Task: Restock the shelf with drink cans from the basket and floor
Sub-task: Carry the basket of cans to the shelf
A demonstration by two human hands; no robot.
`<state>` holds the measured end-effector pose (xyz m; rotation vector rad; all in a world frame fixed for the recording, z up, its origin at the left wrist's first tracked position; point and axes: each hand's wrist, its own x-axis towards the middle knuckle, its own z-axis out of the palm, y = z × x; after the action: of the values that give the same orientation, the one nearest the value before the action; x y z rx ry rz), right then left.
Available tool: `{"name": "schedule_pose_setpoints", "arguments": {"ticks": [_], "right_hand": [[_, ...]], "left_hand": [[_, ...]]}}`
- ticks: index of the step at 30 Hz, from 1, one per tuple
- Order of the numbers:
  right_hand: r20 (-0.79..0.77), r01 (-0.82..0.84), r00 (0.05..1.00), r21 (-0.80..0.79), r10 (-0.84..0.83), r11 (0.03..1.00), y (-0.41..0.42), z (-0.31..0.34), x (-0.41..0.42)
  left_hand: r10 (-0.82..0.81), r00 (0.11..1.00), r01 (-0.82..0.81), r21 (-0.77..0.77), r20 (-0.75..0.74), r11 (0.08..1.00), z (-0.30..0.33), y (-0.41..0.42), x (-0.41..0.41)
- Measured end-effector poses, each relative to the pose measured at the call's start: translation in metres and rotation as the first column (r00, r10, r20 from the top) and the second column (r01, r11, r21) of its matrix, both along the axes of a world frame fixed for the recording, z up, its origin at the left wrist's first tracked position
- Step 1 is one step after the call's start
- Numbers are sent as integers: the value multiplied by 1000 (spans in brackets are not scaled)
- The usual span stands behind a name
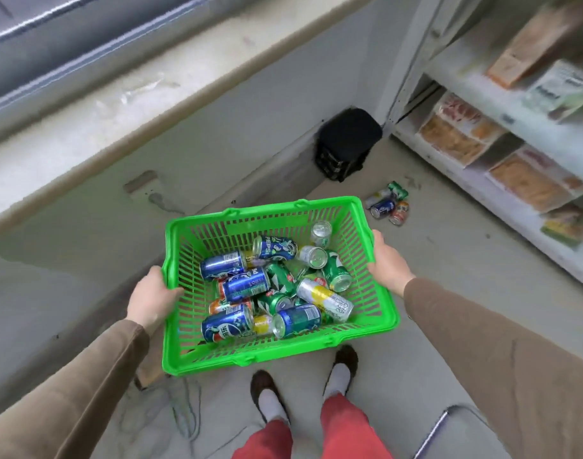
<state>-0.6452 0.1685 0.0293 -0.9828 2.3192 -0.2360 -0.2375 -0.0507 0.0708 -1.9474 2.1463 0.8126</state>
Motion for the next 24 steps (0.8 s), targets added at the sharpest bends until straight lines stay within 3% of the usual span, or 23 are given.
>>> {"name": "schedule_pose_setpoints", "arguments": {"ticks": [13, 24], "right_hand": [[-57, 484, 875, 66, -481, 872, 228, -8, -244], [-37, 719, 691, 141, -722, 680, 322, -52, -406]], "left_hand": [[-459, 888, 460, -6, 27, 888, -15, 65, -403], [-682, 731, 679, 99, -4, 728, -79, 100, -682]]}}
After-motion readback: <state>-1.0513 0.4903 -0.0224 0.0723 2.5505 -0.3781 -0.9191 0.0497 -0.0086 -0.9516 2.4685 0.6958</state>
